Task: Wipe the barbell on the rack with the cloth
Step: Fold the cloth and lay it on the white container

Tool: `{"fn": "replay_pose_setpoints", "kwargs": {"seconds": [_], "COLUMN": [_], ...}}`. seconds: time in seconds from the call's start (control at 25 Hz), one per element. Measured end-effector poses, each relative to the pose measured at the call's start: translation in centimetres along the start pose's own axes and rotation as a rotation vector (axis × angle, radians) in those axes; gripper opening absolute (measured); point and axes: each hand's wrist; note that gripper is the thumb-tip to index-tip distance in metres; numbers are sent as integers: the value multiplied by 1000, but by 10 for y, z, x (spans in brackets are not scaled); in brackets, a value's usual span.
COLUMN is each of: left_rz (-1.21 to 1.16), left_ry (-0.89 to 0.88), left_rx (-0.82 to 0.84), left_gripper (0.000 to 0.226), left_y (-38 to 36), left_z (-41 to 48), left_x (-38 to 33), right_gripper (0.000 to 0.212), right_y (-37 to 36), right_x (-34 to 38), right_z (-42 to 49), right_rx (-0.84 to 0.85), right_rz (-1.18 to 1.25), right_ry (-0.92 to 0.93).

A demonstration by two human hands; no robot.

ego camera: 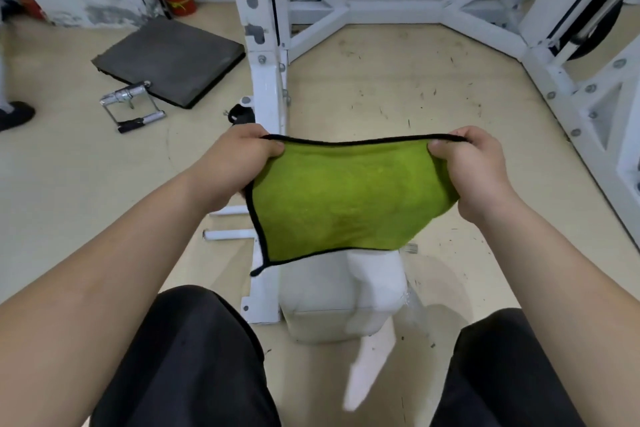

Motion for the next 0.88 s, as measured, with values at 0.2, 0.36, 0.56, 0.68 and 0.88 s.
{"fn": "replay_pose_setpoints", "kwargs": {"seconds": [0.2, 0.36, 0.56, 0.68, 0.88], "left_rz": [235, 127, -5, 128, 603], "left_ry": [121, 113, -33, -25, 73], "left_rx": [101, -33, -208, -175, 284], "left_gripper": [15, 16, 11, 14, 15], "left_y": [-16, -47, -53, -52, -39], "left_z": [40, 64, 71, 52, 11], "left_x": [38, 88, 98, 100, 131], "right_gripper": [18, 18, 14, 13, 13], "right_y": [-28, -46, -41, -34, -7], "right_x": [-48, -99, -101, -106, -132], "right_z": [27, 37, 41, 27, -2], "right_rx": [60, 29, 17, 204, 606], "right_rz": [-190, -149, -37, -95, -632], "right_ry": [-177, -149, -31, -38, -81]}}
Point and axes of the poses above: each hand's wrist, its own z-axis towards the middle knuckle, its own y-axis out of the back of the hand, x = y × z, and after that the axes turned 3 degrees about -z, right-handed
